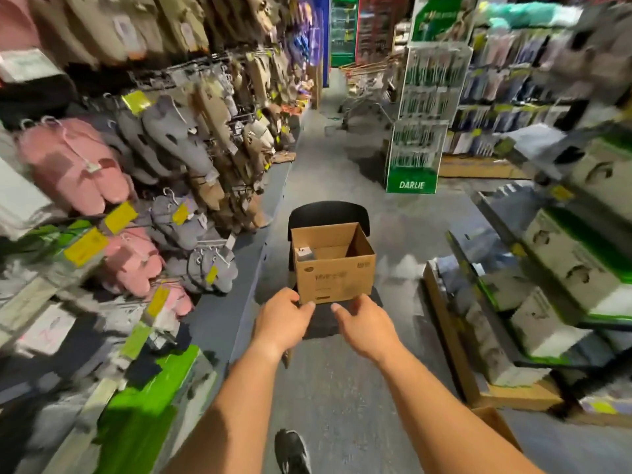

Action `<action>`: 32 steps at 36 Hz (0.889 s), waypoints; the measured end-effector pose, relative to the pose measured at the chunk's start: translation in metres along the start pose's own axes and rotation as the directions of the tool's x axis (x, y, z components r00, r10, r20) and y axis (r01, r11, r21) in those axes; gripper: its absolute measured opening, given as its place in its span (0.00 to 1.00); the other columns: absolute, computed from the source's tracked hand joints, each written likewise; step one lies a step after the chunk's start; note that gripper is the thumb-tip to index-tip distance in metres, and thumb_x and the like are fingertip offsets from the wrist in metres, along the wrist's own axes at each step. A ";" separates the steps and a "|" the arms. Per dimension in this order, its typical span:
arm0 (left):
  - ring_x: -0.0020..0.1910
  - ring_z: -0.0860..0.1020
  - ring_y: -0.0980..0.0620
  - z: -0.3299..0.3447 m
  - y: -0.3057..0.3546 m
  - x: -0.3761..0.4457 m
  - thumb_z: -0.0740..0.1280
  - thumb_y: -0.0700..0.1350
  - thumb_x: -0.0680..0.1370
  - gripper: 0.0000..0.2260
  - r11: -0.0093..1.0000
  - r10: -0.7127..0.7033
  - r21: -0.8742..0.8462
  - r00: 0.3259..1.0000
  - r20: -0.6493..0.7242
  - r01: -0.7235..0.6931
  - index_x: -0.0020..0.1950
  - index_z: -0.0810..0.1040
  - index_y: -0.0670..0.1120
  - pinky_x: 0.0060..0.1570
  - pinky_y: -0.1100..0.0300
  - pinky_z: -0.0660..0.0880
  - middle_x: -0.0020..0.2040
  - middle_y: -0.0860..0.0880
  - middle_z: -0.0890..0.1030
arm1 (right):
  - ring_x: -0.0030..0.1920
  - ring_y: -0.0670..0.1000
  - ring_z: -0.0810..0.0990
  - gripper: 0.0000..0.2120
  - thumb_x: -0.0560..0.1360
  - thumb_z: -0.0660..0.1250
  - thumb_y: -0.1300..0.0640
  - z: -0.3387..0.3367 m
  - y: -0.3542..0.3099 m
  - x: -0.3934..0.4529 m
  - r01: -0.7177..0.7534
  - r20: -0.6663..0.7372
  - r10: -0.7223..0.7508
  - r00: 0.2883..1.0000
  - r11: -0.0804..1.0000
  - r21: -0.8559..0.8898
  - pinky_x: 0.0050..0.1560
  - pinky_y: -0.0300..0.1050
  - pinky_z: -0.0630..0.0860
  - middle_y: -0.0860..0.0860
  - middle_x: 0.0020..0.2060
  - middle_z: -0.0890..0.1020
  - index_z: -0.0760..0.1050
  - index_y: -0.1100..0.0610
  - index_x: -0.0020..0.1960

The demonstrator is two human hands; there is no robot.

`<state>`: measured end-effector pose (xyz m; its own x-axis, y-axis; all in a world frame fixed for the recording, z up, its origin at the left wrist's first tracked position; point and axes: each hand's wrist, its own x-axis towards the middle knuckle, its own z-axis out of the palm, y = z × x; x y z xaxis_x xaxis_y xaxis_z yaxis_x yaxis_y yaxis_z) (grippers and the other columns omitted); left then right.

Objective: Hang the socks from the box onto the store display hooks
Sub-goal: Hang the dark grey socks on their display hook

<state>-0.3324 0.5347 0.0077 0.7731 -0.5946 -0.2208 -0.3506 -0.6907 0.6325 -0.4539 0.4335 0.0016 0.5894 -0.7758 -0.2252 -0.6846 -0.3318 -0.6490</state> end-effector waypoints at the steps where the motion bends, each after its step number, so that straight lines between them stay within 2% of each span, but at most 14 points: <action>1: 0.60 0.79 0.44 0.002 0.004 0.022 0.65 0.58 0.79 0.18 1.000 -0.001 0.006 1.000 0.001 0.001 0.65 0.76 0.50 0.50 0.57 0.72 0.60 0.47 0.82 | 0.61 0.57 0.77 0.21 0.79 0.61 0.41 0.000 -0.003 0.021 -0.001 0.002 0.001 1.000 1.000 0.001 0.54 0.48 0.73 0.53 0.61 0.79 0.72 0.56 0.63; 6: 0.65 0.77 0.43 -0.002 0.028 0.134 0.65 0.57 0.80 0.20 1.000 0.024 0.011 0.999 0.032 -0.025 0.67 0.76 0.48 0.59 0.54 0.73 0.65 0.46 0.80 | 0.60 0.58 0.78 0.21 0.80 0.61 0.41 -0.002 -0.025 0.126 -0.021 0.029 0.022 0.999 0.999 -0.038 0.57 0.49 0.73 0.55 0.60 0.79 0.71 0.57 0.62; 10: 0.60 0.78 0.43 -0.016 0.058 0.219 0.64 0.53 0.82 0.08 0.998 0.065 0.006 0.996 0.058 -0.065 0.55 0.75 0.49 0.49 0.58 0.69 0.57 0.46 0.82 | 0.59 0.57 0.79 0.21 0.81 0.59 0.41 -0.012 -0.052 0.208 -0.023 0.011 0.024 1.000 0.998 -0.064 0.56 0.48 0.74 0.54 0.59 0.80 0.70 0.57 0.64; 13: 0.56 0.80 0.44 -0.017 0.071 0.282 0.64 0.54 0.82 0.08 0.998 0.062 0.001 0.995 0.075 -0.063 0.51 0.74 0.50 0.46 0.58 0.70 0.52 0.46 0.83 | 0.57 0.56 0.80 0.20 0.80 0.59 0.41 -0.018 -0.064 0.268 -0.019 -0.009 0.018 1.000 0.999 -0.049 0.53 0.47 0.74 0.53 0.57 0.81 0.72 0.56 0.61; 15: 0.56 0.79 0.43 -0.012 0.077 0.318 0.64 0.54 0.82 0.09 0.999 0.039 -0.013 0.995 0.094 -0.038 0.53 0.75 0.49 0.49 0.56 0.72 0.54 0.44 0.83 | 0.55 0.55 0.80 0.18 0.80 0.59 0.41 -0.020 -0.070 0.301 -0.022 0.005 0.022 1.000 0.999 -0.043 0.51 0.45 0.74 0.53 0.55 0.82 0.73 0.55 0.58; 18: 0.61 0.77 0.41 -0.003 0.087 0.363 0.65 0.53 0.81 0.16 1.000 -0.006 -0.015 0.993 0.115 0.008 0.65 0.76 0.45 0.55 0.54 0.72 0.61 0.44 0.80 | 0.53 0.54 0.81 0.19 0.80 0.59 0.40 -0.020 -0.075 0.350 -0.030 0.005 0.030 1.000 0.999 -0.044 0.53 0.47 0.77 0.52 0.54 0.82 0.72 0.55 0.58; 23: 0.56 0.78 0.44 0.019 0.089 0.437 0.65 0.57 0.79 0.14 0.998 -0.068 0.021 0.991 0.115 0.066 0.59 0.79 0.51 0.54 0.54 0.75 0.56 0.48 0.82 | 0.47 0.48 0.80 0.17 0.81 0.59 0.42 -0.010 -0.070 0.435 -0.026 0.073 0.031 0.997 0.998 -0.063 0.48 0.40 0.75 0.48 0.54 0.82 0.73 0.52 0.63; 26: 0.55 0.79 0.44 0.030 0.084 0.473 0.65 0.54 0.81 0.09 0.992 -0.127 0.007 0.980 0.152 0.127 0.53 0.78 0.49 0.52 0.55 0.74 0.52 0.47 0.81 | 0.51 0.51 0.81 0.19 0.81 0.60 0.43 -0.001 -0.064 0.481 -0.052 0.160 0.063 0.985 0.996 -0.072 0.49 0.41 0.73 0.51 0.56 0.82 0.73 0.55 0.64; 28: 0.59 0.78 0.43 0.038 0.081 0.495 0.64 0.52 0.82 0.10 0.983 -0.181 -0.003 0.969 0.167 0.184 0.56 0.79 0.48 0.56 0.55 0.74 0.56 0.46 0.81 | 0.57 0.53 0.80 0.19 0.82 0.59 0.44 0.007 -0.057 0.510 -0.060 0.230 0.082 0.970 0.993 -0.102 0.55 0.42 0.74 0.52 0.58 0.81 0.73 0.56 0.64; 30: 0.62 0.77 0.44 0.047 0.075 0.517 0.65 0.50 0.82 0.12 0.967 -0.244 -0.026 0.954 0.175 0.253 0.63 0.79 0.48 0.61 0.56 0.72 0.62 0.47 0.81 | 0.58 0.53 0.80 0.19 0.81 0.59 0.43 0.022 -0.045 0.541 -0.065 0.278 0.099 0.955 0.989 -0.130 0.60 0.45 0.75 0.51 0.58 0.81 0.72 0.56 0.64; 32: 0.60 0.78 0.47 0.056 0.068 0.537 0.65 0.49 0.83 0.13 0.953 -0.286 -0.042 0.938 0.195 0.299 0.65 0.78 0.46 0.58 0.59 0.72 0.61 0.47 0.81 | 0.55 0.50 0.79 0.20 0.80 0.60 0.41 0.039 -0.034 0.568 -0.111 0.326 0.151 0.933 0.984 -0.137 0.55 0.41 0.74 0.49 0.57 0.79 0.71 0.54 0.63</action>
<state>0.0295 0.1449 -0.1092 0.7226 -0.4408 -0.5324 -0.0807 -0.8188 0.5684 -0.0785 0.0249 -0.1327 0.5866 -0.5988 -0.5453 -0.7983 -0.3141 -0.5138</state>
